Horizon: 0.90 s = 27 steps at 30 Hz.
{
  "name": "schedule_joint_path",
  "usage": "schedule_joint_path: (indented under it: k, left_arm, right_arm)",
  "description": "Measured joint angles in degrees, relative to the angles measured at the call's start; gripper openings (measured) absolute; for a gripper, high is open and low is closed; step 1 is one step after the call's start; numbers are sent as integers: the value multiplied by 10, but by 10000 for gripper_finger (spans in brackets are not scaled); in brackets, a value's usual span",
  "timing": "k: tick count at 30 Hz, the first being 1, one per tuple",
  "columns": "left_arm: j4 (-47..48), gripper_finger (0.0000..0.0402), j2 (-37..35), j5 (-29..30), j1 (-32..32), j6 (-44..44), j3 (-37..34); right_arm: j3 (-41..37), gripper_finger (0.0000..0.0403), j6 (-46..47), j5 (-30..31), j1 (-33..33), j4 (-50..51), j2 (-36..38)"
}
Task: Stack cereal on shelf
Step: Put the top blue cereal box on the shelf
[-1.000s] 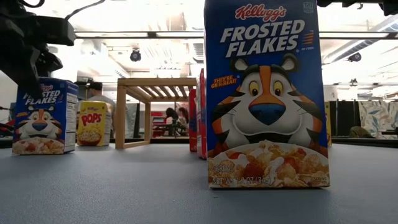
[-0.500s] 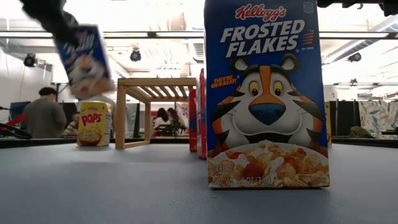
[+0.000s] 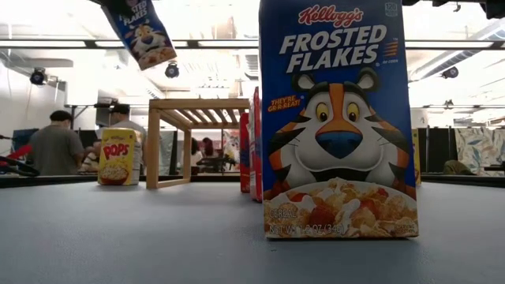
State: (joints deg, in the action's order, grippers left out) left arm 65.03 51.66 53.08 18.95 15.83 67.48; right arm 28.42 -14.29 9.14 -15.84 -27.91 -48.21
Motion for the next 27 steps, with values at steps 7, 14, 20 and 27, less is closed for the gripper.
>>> schedule_joint_path:
  k: [7,14,20,27]
  left_arm:
    - [-53,112,1,3,-107,-94,8]
    - [-217,112,4,-132,-230,-203,-24]
    - [-369,112,24,-220,-314,-285,-36]
    - [-385,112,53,-332,-429,-301,-36]
  right_arm:
    - [0,237,-53,0,0,-39,0]
    - [13,237,-77,0,0,-40,0]
    - [13,237,-76,0,0,-37,0]
    - [13,237,-105,0,0,-40,0]
